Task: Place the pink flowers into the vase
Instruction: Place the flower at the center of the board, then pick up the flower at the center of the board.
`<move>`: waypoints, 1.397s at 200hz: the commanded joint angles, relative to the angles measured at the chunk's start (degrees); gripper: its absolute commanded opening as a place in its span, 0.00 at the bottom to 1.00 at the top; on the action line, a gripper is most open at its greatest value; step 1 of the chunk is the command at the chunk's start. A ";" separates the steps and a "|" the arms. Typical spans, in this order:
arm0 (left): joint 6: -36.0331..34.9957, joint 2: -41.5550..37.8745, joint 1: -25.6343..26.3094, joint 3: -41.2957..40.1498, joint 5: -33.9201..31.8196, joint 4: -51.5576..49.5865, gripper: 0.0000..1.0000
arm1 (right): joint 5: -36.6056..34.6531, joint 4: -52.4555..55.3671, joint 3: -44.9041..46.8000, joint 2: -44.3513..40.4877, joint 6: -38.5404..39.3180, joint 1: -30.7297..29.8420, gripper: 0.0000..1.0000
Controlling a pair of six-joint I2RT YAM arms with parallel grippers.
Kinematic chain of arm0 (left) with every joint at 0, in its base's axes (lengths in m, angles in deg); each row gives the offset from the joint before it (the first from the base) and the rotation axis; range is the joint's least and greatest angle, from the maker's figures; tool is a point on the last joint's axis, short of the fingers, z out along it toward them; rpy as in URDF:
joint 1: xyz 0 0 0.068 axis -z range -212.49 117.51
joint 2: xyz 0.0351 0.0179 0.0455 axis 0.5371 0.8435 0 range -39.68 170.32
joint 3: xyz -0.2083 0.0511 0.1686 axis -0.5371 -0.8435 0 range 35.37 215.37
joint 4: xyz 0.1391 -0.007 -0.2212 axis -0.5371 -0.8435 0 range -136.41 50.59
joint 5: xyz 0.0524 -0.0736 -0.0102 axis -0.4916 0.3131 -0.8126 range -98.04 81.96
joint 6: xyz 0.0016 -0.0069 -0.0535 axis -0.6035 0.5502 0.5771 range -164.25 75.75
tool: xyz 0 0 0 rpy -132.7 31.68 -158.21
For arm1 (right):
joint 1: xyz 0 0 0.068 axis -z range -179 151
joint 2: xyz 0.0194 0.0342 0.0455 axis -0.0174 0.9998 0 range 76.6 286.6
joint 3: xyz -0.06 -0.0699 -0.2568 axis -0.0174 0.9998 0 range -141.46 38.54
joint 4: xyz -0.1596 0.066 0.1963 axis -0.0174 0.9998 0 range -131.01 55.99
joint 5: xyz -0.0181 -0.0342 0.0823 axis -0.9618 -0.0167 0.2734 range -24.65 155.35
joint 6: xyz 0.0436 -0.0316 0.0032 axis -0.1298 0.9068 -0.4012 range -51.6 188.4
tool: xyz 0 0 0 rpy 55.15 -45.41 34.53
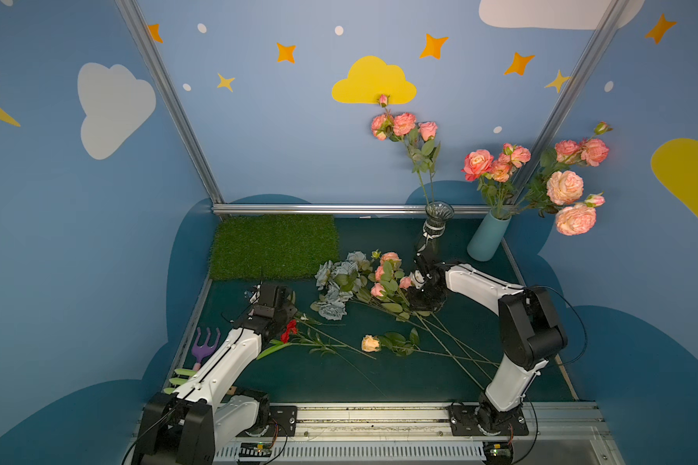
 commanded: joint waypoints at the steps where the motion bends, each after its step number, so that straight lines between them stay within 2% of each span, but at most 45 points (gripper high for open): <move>1: -1.68 -2.19 -0.26 0.78 0.09 -0.52 0.51 | -2.06 0.03 -2.14 1.32 0.86 -0.46 0.22; 65: -2.43 -6.69 -0.41 1.13 -1.16 -3.07 0.51 | -3.81 0.45 -5.45 5.86 1.86 -1.56 0.22; 134: -2.40 -8.01 -0.55 1.50 0.24 -3.64 0.51 | -4.97 1.15 -4.97 6.36 2.88 -2.61 0.20; 191: -2.48 -10.34 -0.61 1.74 -0.11 -5.30 0.51 | -6.12 0.65 -5.31 6.97 3.63 -2.95 0.00; 210: -2.57 -11.38 -0.62 1.90 -0.26 -5.98 0.51 | -7.28 0.88 -5.83 6.88 4.11 -3.30 0.00; 239: -2.83 -12.39 -0.66 2.36 -0.28 -6.95 0.51 | -6.89 1.17 -6.22 6.72 4.21 -3.95 0.10; 279: -2.96 -13.60 -0.70 2.35 -0.19 -7.69 0.51 | -6.03 1.11 -5.58 6.63 4.34 -4.08 0.16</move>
